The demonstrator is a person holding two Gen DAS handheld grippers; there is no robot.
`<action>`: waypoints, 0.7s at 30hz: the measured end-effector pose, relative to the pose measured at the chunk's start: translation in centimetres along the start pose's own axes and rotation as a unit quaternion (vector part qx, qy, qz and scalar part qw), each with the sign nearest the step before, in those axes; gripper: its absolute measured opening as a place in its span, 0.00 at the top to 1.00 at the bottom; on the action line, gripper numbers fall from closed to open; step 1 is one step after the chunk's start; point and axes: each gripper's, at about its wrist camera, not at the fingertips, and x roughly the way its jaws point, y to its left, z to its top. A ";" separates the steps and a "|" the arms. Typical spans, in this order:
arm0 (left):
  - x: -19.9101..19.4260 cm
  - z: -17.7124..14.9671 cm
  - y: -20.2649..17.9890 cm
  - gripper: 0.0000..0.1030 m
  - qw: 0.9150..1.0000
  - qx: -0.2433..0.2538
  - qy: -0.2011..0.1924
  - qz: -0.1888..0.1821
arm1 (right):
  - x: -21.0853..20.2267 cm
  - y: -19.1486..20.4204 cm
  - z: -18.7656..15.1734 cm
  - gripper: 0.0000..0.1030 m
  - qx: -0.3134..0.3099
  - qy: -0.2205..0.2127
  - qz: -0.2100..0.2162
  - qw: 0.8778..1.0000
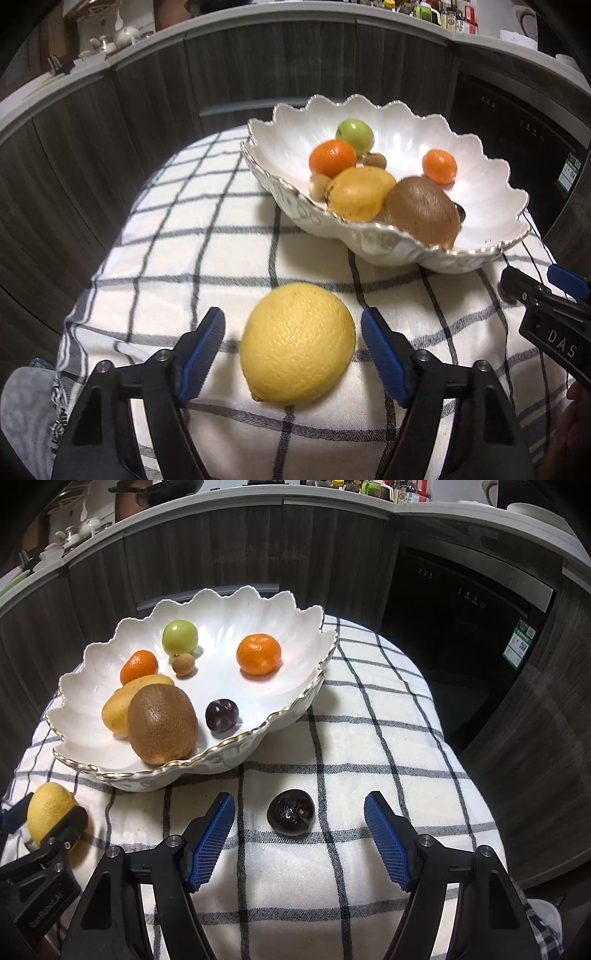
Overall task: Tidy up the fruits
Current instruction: 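Grasp the lemon with the left tool while the right tool grasps the other plum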
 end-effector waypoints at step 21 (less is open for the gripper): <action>1.4 -0.3 0.0 0.45 0.999 -0.003 0.020 -0.026 | 2.5 -0.1 -0.3 0.58 0.003 0.033 0.018 0.999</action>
